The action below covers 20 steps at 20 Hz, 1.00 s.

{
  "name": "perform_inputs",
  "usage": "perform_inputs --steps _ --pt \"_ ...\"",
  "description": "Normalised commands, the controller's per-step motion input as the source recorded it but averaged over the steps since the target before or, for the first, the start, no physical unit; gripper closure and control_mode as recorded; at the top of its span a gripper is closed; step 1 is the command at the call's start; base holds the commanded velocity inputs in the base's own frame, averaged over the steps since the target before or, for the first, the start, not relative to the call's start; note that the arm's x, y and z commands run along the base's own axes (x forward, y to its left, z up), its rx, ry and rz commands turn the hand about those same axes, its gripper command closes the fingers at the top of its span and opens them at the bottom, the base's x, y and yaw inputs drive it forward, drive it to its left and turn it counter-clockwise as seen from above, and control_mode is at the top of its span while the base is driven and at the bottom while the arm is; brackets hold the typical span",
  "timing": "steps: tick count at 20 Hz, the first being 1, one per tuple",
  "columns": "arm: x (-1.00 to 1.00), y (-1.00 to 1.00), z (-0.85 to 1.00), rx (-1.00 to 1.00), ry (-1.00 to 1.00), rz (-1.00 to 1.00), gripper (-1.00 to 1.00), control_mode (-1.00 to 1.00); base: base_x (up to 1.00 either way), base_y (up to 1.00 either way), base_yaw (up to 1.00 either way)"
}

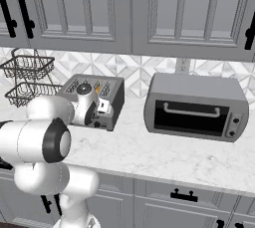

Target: Start the toaster. Once the lever pops up, take the bread to the plate on the dining counter.

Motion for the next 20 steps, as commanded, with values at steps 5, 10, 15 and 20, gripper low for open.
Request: perform_inputs --steps 5,10,15,20 --pt "-0.11 0.0 -0.13 0.0 -0.05 0.0 1.0 -1.0 0.0 0.0 0.0" --pt "-0.32 0.0 0.57 0.0 -0.13 0.0 1.0 -1.0 0.0 0.0 0.0" --pt "-0.28 0.0 0.68 0.0 -0.12 0.0 1.0 -1.0 0.0 0.0 0.0" --pt "-0.25 0.0 0.62 0.0 -0.1 0.0 1.0 -1.0 0.0 0.0 0.0"
